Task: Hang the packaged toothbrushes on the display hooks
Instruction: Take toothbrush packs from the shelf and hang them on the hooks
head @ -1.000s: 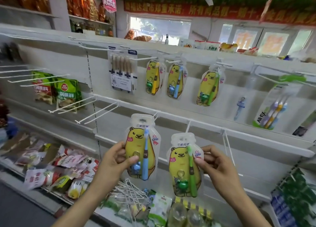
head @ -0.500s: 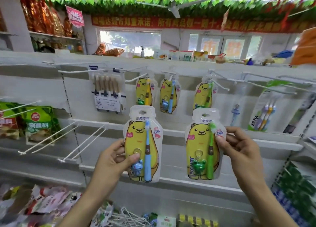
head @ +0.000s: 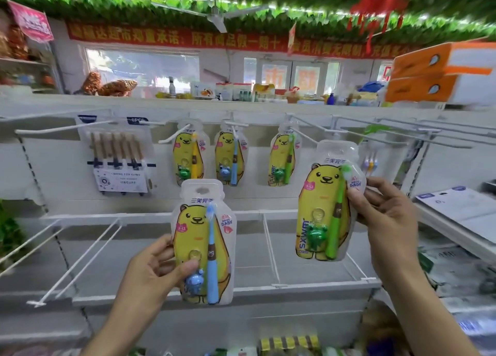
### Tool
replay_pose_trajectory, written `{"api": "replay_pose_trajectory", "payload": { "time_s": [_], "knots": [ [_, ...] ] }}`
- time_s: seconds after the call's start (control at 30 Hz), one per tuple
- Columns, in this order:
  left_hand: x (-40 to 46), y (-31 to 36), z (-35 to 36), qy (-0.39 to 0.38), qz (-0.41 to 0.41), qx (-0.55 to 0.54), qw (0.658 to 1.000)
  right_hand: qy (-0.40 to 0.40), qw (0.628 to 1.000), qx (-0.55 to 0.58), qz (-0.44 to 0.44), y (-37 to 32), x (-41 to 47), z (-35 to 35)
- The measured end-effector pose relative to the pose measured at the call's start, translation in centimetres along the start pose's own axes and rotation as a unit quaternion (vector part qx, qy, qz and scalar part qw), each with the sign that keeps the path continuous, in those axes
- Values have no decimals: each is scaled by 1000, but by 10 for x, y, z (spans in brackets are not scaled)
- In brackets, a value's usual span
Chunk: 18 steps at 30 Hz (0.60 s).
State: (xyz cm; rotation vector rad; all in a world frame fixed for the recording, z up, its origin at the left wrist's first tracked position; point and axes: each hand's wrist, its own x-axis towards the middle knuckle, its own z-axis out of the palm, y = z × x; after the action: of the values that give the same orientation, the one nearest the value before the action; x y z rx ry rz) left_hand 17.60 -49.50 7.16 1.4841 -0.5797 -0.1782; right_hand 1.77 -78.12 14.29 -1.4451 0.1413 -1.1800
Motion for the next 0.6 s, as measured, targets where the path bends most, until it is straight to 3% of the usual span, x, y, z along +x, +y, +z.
{"api": "replay_pose_trajectory", "payload": {
  "time_s": [0.6],
  "knots": [
    [4,-12,18,13,1,-14,1000,-28,999,-16,25,32,51,14]
  ]
}}
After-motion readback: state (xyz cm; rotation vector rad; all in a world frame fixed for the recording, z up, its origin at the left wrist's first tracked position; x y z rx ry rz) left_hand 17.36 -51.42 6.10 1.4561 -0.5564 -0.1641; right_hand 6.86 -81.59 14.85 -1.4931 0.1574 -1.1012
